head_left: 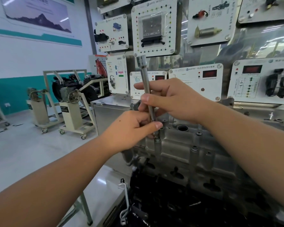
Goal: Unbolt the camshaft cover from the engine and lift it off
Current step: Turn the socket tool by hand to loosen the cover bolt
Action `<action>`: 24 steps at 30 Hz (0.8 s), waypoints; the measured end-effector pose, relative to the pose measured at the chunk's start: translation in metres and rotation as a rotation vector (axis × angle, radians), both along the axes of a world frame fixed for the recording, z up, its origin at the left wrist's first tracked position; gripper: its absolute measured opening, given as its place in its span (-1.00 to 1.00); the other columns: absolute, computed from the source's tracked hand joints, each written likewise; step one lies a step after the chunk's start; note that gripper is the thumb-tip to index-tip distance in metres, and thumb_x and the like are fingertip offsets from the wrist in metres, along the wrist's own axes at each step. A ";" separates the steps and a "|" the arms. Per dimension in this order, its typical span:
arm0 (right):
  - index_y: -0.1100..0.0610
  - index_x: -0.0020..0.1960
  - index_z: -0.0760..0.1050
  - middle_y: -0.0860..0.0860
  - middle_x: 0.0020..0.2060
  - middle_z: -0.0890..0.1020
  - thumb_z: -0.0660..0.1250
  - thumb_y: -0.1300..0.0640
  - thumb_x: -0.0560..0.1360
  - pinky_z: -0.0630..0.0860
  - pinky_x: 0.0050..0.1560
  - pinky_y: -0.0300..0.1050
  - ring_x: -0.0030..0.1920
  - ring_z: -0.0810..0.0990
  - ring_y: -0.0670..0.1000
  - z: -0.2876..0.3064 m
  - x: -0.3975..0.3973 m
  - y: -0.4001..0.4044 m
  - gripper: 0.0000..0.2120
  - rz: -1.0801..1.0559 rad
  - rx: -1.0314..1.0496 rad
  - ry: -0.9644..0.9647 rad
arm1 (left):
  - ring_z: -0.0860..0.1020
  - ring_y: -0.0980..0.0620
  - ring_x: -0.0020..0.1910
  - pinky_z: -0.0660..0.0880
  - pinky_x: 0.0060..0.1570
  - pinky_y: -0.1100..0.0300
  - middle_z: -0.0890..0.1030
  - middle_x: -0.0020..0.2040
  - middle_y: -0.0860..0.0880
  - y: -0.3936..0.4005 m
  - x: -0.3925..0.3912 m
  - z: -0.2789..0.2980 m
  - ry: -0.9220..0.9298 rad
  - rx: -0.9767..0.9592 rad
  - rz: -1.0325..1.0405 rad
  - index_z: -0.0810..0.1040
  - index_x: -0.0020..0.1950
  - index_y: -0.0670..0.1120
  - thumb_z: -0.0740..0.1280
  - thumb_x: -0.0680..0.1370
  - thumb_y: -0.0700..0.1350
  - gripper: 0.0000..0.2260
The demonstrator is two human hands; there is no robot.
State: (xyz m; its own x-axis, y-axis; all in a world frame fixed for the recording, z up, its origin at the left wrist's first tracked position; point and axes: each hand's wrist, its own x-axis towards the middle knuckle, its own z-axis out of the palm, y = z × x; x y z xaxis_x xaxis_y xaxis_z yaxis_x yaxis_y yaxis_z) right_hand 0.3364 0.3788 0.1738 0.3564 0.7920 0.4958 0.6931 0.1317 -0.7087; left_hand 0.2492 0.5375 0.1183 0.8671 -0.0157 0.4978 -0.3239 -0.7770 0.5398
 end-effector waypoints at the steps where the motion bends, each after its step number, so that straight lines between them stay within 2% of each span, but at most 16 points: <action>1: -0.14 0.19 0.56 -0.06 -0.16 0.74 0.39 0.13 0.59 0.67 -0.08 -0.18 -0.09 0.73 -0.01 -0.004 -0.001 0.001 -0.76 -0.035 0.051 -0.032 | 0.68 0.24 -0.28 0.50 -0.35 0.24 0.67 -0.27 -0.26 0.000 0.000 0.000 0.006 -0.001 -0.003 0.50 -0.24 -0.31 0.40 0.61 -0.04 -0.62; 3: -0.15 0.06 0.61 0.00 -0.17 0.72 0.50 0.13 0.50 0.68 0.00 0.02 -0.09 0.72 0.09 -0.009 -0.002 0.002 -0.77 -0.118 0.154 -0.073 | 0.67 0.28 -0.31 0.41 -0.43 0.36 0.65 -0.30 -0.25 0.000 0.001 0.001 0.005 0.001 0.007 0.44 -0.28 -0.28 0.41 0.61 -0.04 -0.61; 4: -0.13 0.02 0.63 0.03 -0.16 0.72 0.54 0.14 0.46 0.66 0.02 0.08 -0.09 0.71 0.12 -0.011 -0.002 0.003 -0.77 -0.143 0.183 -0.078 | 0.68 0.27 -0.31 0.40 -0.43 0.36 0.64 -0.32 -0.24 -0.001 0.002 0.001 0.006 0.004 0.010 0.41 -0.30 -0.26 0.41 0.61 -0.04 -0.59; 7: -0.04 -0.04 0.66 0.15 -0.18 0.69 0.58 0.16 0.42 0.64 -0.01 0.15 -0.20 0.68 0.09 -0.013 -0.001 0.002 -0.81 -0.158 0.215 -0.064 | 0.68 0.26 -0.30 0.36 -0.44 0.42 0.60 -0.32 -0.20 -0.001 0.005 -0.001 -0.006 -0.017 0.002 0.37 -0.35 -0.12 0.42 0.60 -0.05 -0.60; 10: -0.03 -0.04 0.67 0.12 -0.19 0.71 0.53 0.17 0.46 0.69 -0.03 -0.01 -0.18 0.68 -0.04 -0.012 -0.001 -0.001 -0.86 -0.129 0.178 -0.057 | 0.69 0.23 -0.30 0.39 -0.40 0.44 0.63 -0.37 -0.07 -0.001 0.004 0.000 0.013 -0.063 -0.030 0.41 -0.36 -0.09 0.41 0.61 -0.07 -0.63; 13: -0.01 0.01 0.64 -0.01 -0.22 0.75 0.43 0.22 0.54 0.64 -0.06 -0.22 -0.13 0.72 -0.10 -0.012 -0.002 -0.002 -0.86 -0.056 0.121 0.000 | 0.69 0.23 -0.26 0.52 -0.23 0.31 0.70 -0.22 -0.08 0.003 0.002 0.001 0.063 -0.065 -0.056 0.54 -0.22 -0.28 0.35 0.65 -0.09 -0.67; 15: -0.01 0.05 0.62 -0.05 -0.20 0.75 0.38 0.22 0.59 0.63 -0.04 -0.24 -0.10 0.73 -0.08 -0.012 -0.003 -0.003 -0.85 -0.042 0.092 -0.010 | 0.68 0.24 -0.26 0.52 -0.20 0.32 0.70 -0.15 -0.07 0.004 0.000 0.002 0.074 -0.036 -0.059 0.53 -0.21 -0.27 0.34 0.65 -0.11 -0.70; 17: -0.04 0.07 0.60 -0.04 -0.17 0.75 0.36 0.20 0.60 0.64 -0.03 -0.23 -0.08 0.73 -0.07 -0.013 -0.003 -0.003 -0.85 -0.042 0.089 -0.027 | 0.66 0.28 -0.29 0.44 -0.26 0.43 0.70 -0.15 0.05 0.002 -0.002 0.002 0.062 0.016 -0.047 0.53 -0.20 -0.21 0.34 0.66 -0.11 -0.73; 21: -0.21 0.05 0.60 0.06 -0.18 0.74 0.49 0.04 0.50 0.67 -0.01 -0.06 -0.10 0.71 -0.06 -0.015 -0.004 -0.002 -0.81 -0.090 0.165 -0.061 | 0.68 0.25 -0.29 0.50 -0.31 0.38 0.69 -0.25 0.11 0.000 -0.001 0.003 0.035 0.036 -0.019 0.53 -0.16 -0.10 0.38 0.63 -0.06 -0.80; 24: -0.13 -0.03 0.66 -0.09 -0.23 0.72 0.54 0.10 0.46 0.65 -0.10 -0.13 -0.21 0.66 -0.11 -0.015 -0.002 -0.002 -0.83 -0.140 0.228 -0.094 | 0.69 0.20 -0.30 0.53 -0.31 0.38 0.68 -0.32 0.19 -0.003 -0.001 0.003 0.027 -0.022 -0.045 0.47 -0.24 0.06 0.42 0.61 -0.05 -0.75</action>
State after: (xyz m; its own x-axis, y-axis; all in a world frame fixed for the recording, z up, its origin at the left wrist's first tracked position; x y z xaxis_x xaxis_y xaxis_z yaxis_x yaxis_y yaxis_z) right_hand 0.3342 0.3772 0.1592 0.3985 0.6022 0.6918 0.7771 0.1789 -0.6034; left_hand 0.2477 0.5348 0.1215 0.8788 -0.0441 0.4751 -0.3434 -0.7498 0.5656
